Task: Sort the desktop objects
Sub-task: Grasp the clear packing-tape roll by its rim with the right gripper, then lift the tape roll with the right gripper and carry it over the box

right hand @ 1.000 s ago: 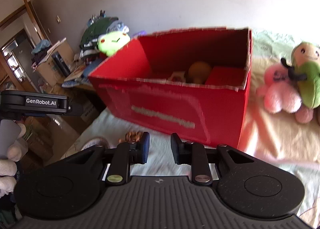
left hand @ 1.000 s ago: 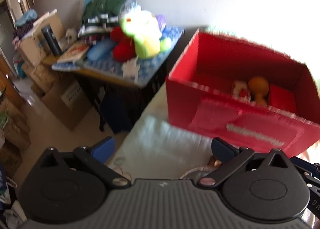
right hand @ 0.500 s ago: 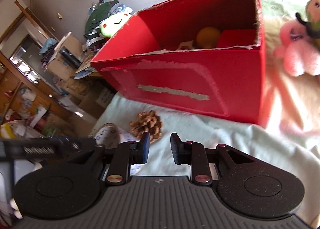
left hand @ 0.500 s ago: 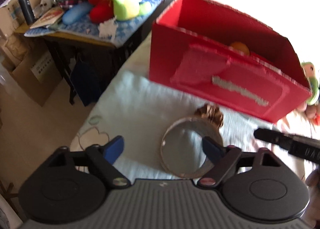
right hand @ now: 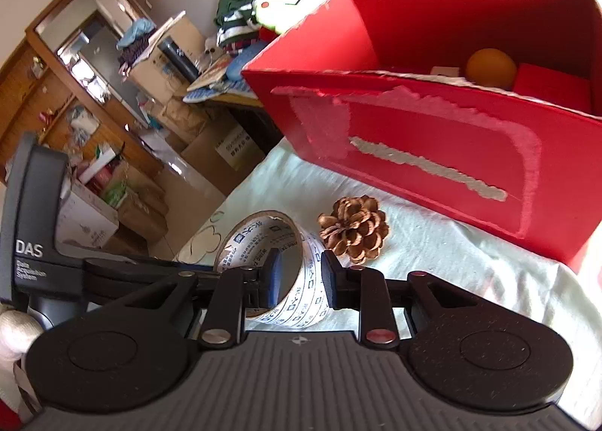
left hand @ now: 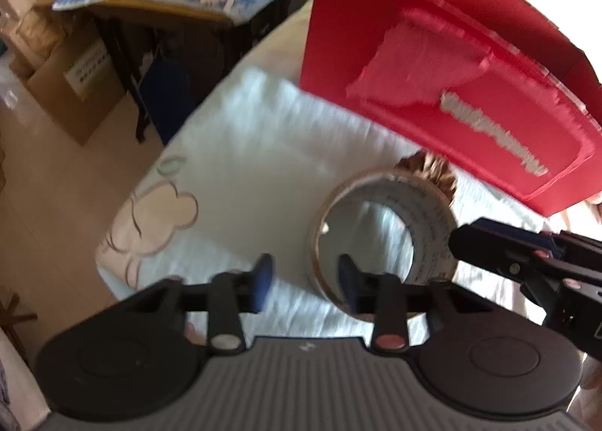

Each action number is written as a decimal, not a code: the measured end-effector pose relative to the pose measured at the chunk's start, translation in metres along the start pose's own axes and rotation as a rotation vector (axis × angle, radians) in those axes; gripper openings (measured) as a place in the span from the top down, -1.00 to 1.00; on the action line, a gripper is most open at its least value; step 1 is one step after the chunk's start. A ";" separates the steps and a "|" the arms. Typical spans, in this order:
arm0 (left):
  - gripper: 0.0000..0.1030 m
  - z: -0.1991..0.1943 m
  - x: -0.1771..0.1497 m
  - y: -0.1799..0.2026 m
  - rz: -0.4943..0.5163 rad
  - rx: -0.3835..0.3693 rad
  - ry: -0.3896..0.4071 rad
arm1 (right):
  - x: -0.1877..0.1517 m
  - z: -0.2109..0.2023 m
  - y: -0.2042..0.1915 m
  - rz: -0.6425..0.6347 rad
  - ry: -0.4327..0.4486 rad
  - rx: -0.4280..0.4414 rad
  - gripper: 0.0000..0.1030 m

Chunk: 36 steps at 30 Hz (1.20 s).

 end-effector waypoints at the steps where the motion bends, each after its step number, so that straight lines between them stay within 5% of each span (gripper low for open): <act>1: 0.55 0.000 0.000 0.000 -0.004 -0.002 0.001 | 0.001 0.002 -0.002 -0.006 -0.008 -0.007 0.50; 12: 0.67 0.002 -0.001 0.011 0.053 0.075 0.029 | -0.002 0.019 0.007 0.039 -0.084 -0.033 0.71; 36: 0.73 0.009 -0.017 0.067 0.205 0.053 0.021 | -0.017 -0.008 0.032 0.036 -0.066 -0.113 0.76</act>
Point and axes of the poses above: each gripper's, at about its wrist camera, not at the fingertips, and z roughly the way its jaws point, y to its right, x to its top, the point moved 6 cm from there along z, roughly the way its jaws point, and after that the axes turned 11 degrees about -y, right-handed, at the moved point
